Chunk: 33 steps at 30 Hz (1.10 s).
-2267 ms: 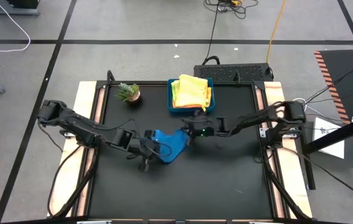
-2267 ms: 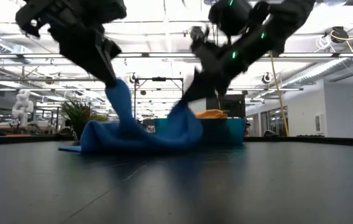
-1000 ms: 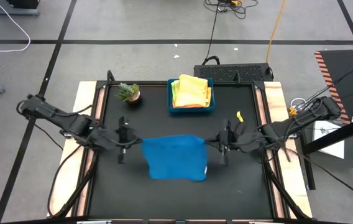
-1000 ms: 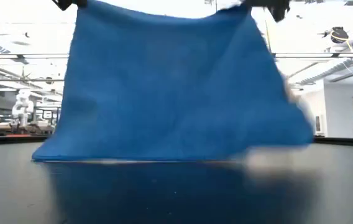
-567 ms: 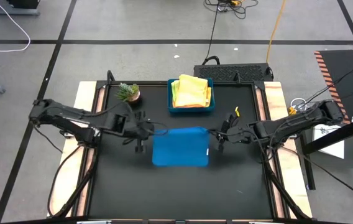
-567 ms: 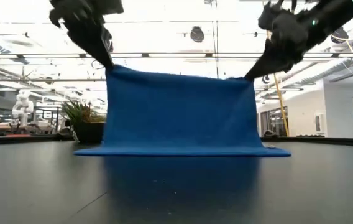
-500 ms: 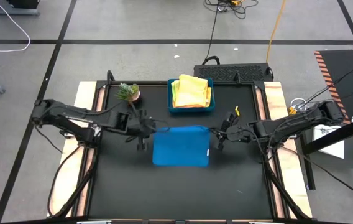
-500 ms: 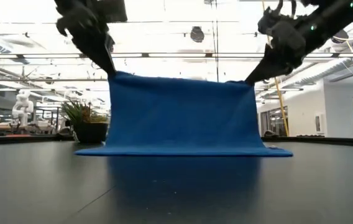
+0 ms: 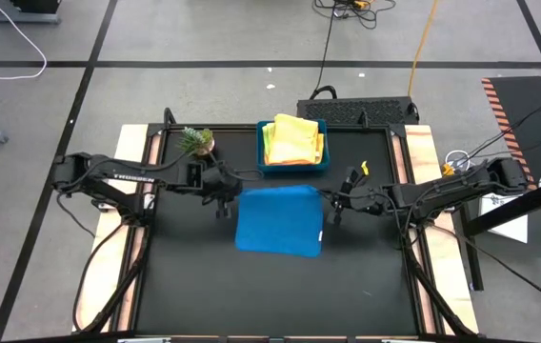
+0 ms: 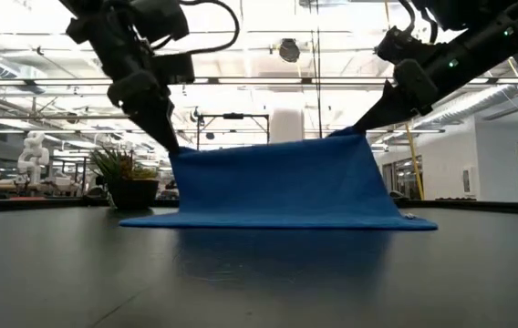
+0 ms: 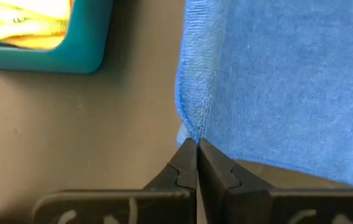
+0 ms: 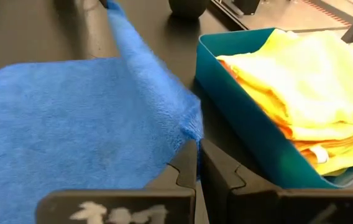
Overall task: Fold microfiber towels
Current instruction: Fold the blue microfiber cloth
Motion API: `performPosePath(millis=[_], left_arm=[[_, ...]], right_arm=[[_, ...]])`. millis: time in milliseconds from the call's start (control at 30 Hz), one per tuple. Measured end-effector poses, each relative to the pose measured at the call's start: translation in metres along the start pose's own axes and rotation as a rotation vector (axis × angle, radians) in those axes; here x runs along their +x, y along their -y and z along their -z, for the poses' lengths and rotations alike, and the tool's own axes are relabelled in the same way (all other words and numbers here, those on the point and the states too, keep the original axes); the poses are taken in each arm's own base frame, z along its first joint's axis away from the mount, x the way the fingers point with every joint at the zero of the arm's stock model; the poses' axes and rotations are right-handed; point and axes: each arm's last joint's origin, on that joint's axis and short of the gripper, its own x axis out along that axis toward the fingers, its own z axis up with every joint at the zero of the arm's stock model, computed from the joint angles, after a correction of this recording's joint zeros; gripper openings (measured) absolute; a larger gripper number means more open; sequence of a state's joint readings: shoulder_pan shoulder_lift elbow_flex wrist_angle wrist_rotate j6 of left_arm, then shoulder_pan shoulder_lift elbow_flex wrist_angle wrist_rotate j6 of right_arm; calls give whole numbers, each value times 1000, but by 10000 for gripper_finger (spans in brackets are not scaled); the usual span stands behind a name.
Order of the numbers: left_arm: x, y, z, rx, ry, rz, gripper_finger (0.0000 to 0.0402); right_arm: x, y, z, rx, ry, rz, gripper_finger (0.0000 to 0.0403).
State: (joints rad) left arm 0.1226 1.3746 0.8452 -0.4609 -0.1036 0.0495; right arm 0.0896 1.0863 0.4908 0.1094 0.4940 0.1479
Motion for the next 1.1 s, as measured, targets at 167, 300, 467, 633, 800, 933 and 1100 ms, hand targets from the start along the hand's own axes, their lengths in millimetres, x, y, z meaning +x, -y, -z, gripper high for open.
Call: performPosePath(millis=[167, 300, 467, 633, 800, 933, 1100], left_arm=[[4, 3, 3, 13, 24, 3, 9], [3, 14, 3, 68, 31, 28, 4], [1, 34, 4, 145, 45, 61, 6], [4, 53, 11, 205, 88, 87, 6], [7, 66, 21, 214, 88, 112, 3], [8, 70, 26, 213, 79, 122, 7], [9, 71, 28, 207, 75, 125, 3]], right_arm=[[-1, -2, -2, -26, 19, -22, 0], [-3, -9, -2, -45, 22, -125, 0], [-9, -21, 2, -67, 25, -267, 0], [-12, -28, 24, -52, 69, -380, 0], [-19, -29, 50, 23, 141, -500, 0], [-24, -29, 63, 66, 177, -567, 0], [-28, -32, 69, 58, 168, -596, 3]])
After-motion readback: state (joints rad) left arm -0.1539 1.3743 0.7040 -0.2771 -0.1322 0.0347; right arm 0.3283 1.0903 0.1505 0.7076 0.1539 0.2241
